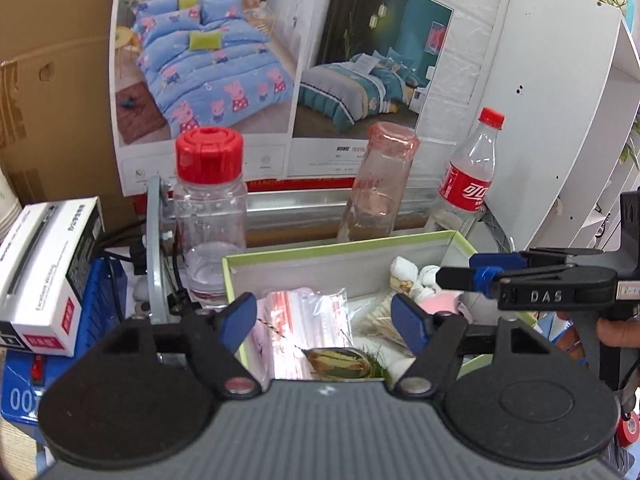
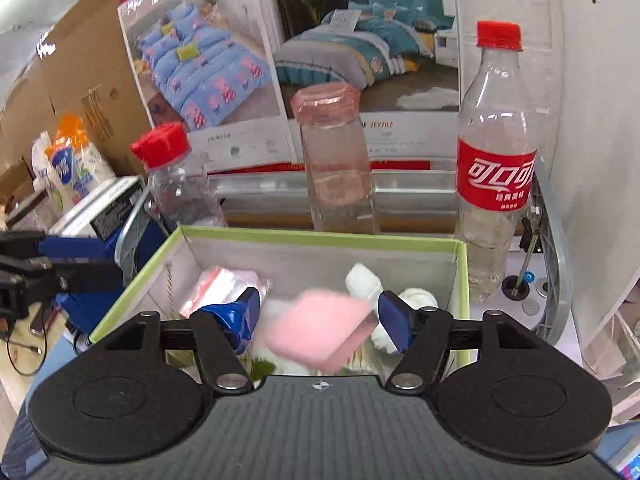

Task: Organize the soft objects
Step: 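Carry bundle and sponge over green box and open both grippers, then move left gripper to green towel while right gripper moves to white sock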

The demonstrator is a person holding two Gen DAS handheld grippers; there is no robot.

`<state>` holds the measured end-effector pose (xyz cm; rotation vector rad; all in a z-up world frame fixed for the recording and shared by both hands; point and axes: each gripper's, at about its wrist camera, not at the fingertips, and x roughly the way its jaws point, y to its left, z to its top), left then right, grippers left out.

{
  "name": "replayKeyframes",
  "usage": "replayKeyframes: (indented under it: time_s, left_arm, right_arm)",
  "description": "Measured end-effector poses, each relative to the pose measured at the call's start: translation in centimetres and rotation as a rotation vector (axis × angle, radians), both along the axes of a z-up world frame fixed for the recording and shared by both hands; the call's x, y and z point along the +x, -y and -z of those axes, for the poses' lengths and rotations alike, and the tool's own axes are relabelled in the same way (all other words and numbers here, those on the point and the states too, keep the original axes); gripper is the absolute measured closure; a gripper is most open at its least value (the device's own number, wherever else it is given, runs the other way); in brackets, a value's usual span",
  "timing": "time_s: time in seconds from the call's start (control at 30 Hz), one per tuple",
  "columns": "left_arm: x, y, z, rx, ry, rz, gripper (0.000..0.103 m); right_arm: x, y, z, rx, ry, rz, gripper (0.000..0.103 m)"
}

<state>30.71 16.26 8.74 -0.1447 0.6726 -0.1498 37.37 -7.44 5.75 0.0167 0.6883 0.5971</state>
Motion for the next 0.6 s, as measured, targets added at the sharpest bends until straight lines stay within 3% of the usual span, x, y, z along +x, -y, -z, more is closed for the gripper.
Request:
replayKeyframes:
  time_s: [0.17, 0.4, 0.6]
  left_arm:
    - [-1.2, -0.1, 0.0, 0.016, -0.008, 0.002, 0.029]
    - [-4.9, 0.2, 1.1, 0.069, -0.038, 0.029, 0.026]
    - [-6.9, 1.0, 3.3, 0.116, -0.128, 0.079, 0.026]
  right_arm:
    - [0.0, 0.5, -0.8, 0.024, 0.019, 0.012, 0.048]
    - [-4.7, 0.9, -0.6, -0.097, 0.038, -0.094, 0.045]
    - [-8.4, 1.2, 1.7, -0.175, -0.049, -0.182, 0.043]
